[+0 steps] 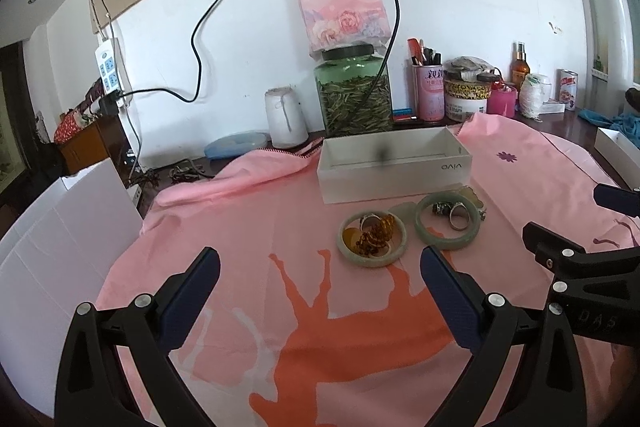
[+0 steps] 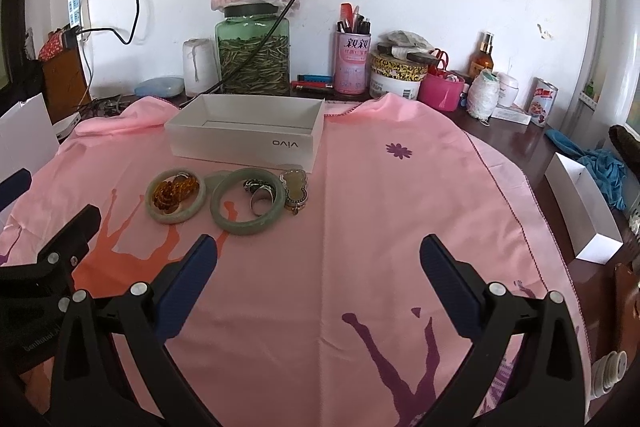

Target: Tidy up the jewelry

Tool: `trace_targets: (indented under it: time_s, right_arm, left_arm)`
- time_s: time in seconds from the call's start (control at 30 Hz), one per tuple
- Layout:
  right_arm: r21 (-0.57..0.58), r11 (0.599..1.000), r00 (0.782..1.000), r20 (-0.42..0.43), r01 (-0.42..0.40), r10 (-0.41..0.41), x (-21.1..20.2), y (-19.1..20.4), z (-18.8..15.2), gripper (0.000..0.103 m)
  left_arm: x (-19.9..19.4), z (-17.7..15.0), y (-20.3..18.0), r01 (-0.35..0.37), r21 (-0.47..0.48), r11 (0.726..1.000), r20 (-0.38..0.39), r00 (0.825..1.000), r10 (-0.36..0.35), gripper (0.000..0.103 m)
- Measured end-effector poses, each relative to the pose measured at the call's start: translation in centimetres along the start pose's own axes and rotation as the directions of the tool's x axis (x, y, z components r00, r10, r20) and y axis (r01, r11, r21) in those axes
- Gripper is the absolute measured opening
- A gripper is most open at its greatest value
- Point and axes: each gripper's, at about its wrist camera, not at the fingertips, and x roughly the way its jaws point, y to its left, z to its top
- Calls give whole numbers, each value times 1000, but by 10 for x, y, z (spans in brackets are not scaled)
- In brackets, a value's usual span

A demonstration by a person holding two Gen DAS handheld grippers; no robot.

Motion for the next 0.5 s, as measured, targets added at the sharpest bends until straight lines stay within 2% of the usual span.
trace_targets:
  time_s: [0.27,0.5]
  right_arm:
    - [8,1000,999,-41,-9,9,7,-2,-2,97]
    - [17,999,997,-70,-32,33,12,-1,-3,97]
  left_arm:
    - [14,-5,1,36,-11,999,-83,996,-37,98]
    - [19,-6,2,32,-19,999,-111,993,-34,98]
